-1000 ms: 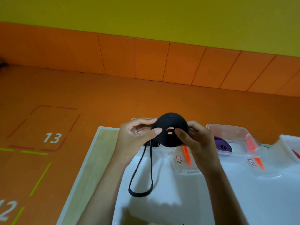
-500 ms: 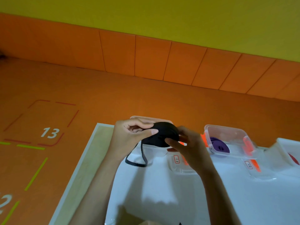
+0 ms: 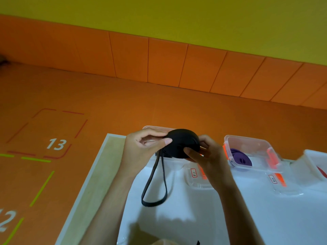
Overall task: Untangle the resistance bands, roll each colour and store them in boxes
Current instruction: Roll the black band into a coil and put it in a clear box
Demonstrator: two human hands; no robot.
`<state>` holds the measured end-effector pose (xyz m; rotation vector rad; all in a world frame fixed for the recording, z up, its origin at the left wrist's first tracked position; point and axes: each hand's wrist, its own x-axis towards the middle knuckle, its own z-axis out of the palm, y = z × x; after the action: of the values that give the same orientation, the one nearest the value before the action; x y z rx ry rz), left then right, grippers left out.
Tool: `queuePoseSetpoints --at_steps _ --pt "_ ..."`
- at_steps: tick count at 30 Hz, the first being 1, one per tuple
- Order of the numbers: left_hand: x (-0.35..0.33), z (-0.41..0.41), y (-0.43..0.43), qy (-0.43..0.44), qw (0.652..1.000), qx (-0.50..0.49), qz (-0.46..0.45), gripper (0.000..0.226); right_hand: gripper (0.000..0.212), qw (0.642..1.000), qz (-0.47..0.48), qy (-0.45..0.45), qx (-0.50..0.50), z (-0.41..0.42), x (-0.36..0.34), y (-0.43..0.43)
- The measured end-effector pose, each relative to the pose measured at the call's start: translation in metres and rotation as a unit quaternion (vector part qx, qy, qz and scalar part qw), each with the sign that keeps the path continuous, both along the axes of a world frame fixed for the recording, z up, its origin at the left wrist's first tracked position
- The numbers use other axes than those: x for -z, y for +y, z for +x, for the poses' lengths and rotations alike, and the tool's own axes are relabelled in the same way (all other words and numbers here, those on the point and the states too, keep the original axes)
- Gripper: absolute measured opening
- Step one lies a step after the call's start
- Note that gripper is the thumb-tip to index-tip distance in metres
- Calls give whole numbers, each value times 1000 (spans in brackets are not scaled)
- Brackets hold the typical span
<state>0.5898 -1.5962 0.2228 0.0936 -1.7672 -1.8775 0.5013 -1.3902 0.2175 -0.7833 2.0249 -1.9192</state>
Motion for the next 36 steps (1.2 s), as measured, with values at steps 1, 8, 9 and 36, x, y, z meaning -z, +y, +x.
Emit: queuePoseSetpoints --at_steps 1,8,9,36 --pt "1 -1 2 15 1000 -1 4 23 17 999 -37 -20 -4 2 0 -1" --pt "-7 1 -5 11 997 64 -48 31 24 994 -96 -61 -4 6 3 -3" --pt "-7 2 -6 16 996 63 -57 32 22 998 -49 -34 6 5 4 -3" --pt "5 -2 5 -17 999 0 -52 17 28 993 110 20 30 0 7 8"
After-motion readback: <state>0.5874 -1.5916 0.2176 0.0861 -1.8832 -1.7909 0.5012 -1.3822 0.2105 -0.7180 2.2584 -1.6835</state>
